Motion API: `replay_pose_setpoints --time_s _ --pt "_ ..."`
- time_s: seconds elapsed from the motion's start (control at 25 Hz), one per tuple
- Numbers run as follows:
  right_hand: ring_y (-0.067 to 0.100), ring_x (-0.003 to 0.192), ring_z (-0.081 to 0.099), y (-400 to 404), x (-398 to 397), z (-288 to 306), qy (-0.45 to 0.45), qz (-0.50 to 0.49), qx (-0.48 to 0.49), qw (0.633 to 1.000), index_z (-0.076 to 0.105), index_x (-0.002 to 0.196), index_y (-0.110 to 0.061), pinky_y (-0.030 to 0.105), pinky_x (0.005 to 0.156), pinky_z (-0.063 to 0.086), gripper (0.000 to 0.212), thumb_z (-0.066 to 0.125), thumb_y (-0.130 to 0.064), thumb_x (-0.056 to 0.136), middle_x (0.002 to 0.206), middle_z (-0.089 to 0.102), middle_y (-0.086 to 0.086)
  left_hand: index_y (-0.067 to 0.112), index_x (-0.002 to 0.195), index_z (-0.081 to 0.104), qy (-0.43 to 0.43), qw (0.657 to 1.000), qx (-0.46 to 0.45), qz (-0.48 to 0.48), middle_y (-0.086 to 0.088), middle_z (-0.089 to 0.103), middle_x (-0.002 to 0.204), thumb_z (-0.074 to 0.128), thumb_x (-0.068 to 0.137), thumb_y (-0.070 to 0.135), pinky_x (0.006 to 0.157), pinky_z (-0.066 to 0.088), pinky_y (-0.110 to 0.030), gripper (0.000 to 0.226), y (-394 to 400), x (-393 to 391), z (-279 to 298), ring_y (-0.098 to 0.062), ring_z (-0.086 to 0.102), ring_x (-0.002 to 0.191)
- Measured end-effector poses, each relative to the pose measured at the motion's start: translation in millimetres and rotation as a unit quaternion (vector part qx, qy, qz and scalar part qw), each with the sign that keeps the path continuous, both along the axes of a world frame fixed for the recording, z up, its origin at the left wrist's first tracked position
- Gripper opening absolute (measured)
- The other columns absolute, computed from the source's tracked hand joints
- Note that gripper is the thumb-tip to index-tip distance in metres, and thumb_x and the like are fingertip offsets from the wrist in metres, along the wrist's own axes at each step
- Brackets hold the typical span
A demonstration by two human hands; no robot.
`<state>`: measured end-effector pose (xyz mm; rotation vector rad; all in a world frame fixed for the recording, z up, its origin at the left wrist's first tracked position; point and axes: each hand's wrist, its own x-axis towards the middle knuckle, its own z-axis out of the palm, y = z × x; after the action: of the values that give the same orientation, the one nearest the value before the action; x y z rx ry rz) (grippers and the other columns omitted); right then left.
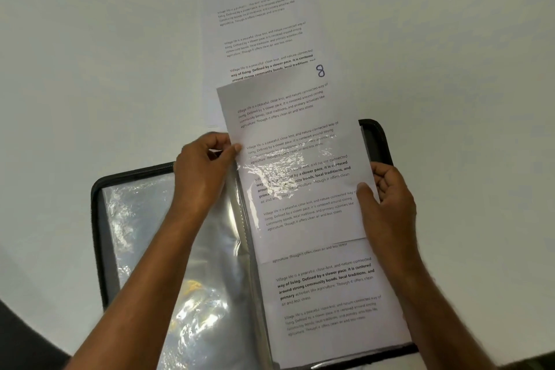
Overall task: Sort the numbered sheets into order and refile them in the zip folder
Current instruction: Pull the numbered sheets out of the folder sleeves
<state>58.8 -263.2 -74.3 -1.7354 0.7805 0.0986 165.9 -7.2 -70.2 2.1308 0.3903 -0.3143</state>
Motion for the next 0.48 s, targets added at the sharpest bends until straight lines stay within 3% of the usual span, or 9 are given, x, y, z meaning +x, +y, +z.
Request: replay_pose_setpoints --time_s 0.08,0.2,0.36,0.48 --pt "-0.011 0.090 0.067 0.2 -0.5 1.3 -0.002 0.001 0.002 1.000 0.057 0.121 -0.024 0.007 0.063 0.052 0.025 0.058 -0.009 0.102 0.110 0.067 -0.019 0.027 0.091 0.077 -0.019 0.999 0.038 -0.015 0.014 0.075 0.085 0.073 0.094 0.024 0.084 0.057 -0.036 0.007 -0.3 -4.9 -4.7 -0.002 0.063 0.069" --pt "-0.009 0.089 0.068 0.4 -1.3 3.1 -0.007 0.002 0.004 1.000 0.058 0.121 -0.027 0.008 0.064 0.053 0.026 0.058 -0.010 0.101 0.106 0.068 -0.022 0.025 0.092 0.075 -0.030 0.999 0.018 0.006 0.012 0.073 0.087 0.069 0.097 0.022 0.075 0.052 -0.024 0.008 -4.5 4.1 -2.1 -0.001 0.065 0.072" --pt "-0.008 0.090 0.069 1.0 -1.4 4.2 -0.006 0.000 0.006 1.000 0.059 0.125 -0.028 0.009 0.067 0.053 0.029 0.060 -0.012 0.101 0.104 0.069 -0.023 0.015 0.098 0.070 -0.053 0.995 -0.049 0.072 0.006 0.076 0.098 0.062 0.102 0.021 0.063 0.056 -0.029 0.010 -10.9 34.7 3.3 -0.016 0.069 0.065" --pt "-0.006 0.082 0.069 0.1 -0.6 4.8 -0.006 -0.002 0.006 1.000 0.060 0.124 -0.029 0.010 0.062 0.052 0.029 0.063 -0.014 0.100 0.091 0.072 -0.024 0.016 0.099 0.065 -0.080 0.990 -0.069 0.089 0.008 0.076 0.108 0.058 0.104 0.023 0.057 0.054 -0.028 0.011 -19.0 64.7 7.0 -0.022 0.075 0.065"
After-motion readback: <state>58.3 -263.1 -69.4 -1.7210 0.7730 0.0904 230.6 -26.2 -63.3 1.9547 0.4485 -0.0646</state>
